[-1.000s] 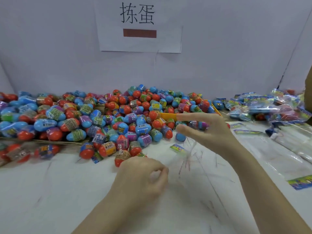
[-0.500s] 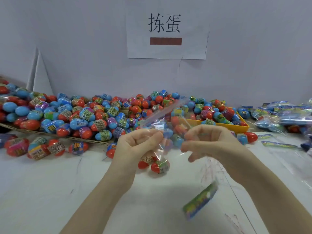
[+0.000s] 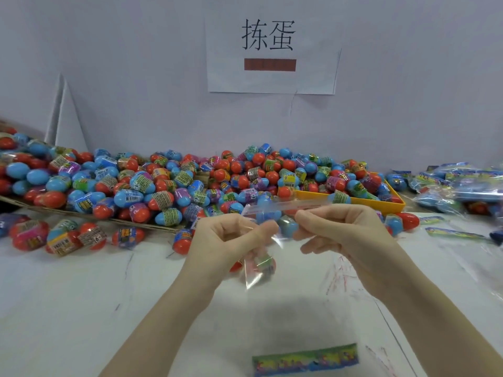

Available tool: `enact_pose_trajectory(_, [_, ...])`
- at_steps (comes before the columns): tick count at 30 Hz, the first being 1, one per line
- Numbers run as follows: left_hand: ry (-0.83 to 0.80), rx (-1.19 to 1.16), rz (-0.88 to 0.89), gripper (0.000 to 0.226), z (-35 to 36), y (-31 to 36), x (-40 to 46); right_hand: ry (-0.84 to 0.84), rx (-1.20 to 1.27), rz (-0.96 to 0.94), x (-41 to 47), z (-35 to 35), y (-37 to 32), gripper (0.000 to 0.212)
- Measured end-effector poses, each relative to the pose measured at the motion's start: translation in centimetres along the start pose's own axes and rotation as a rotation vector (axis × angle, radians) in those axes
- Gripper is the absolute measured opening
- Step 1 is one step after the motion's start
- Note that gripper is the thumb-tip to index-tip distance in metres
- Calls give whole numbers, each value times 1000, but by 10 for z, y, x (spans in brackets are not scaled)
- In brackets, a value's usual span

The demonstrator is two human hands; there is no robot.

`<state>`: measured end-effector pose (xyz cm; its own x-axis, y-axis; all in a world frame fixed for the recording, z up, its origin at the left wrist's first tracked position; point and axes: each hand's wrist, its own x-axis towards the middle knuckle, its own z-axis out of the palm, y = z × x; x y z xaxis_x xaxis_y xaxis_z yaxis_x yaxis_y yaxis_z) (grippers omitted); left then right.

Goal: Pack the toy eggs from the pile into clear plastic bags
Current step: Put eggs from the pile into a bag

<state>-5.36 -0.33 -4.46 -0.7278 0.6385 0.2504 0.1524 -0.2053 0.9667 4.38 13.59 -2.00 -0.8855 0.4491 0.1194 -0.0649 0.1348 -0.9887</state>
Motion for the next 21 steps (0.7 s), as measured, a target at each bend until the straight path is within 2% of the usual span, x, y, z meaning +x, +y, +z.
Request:
enact_pose_trajectory(5, [5, -95, -90, 29, 4, -1, -2, -2, -37, 36, 1, 3, 3, 20])
enact_pose_trajectory(10, [62, -204, -171, 25, 7, 1, -2, -7, -42, 66, 3, 2, 5, 23])
enact_pose_trajectory(15, [146, -187, -135, 22, 9, -1, -3, -236, -72, 177, 1, -3, 3, 37])
enact_pose_trajectory(18, [159, -164, -108, 17, 9, -1, -3, -269, -58, 194, 1, -2, 4, 21])
enact_pose_trajectory(21, [167, -172, -93, 20, 7, -1, -3, -221, -23, 166, 1, -1, 4, 19])
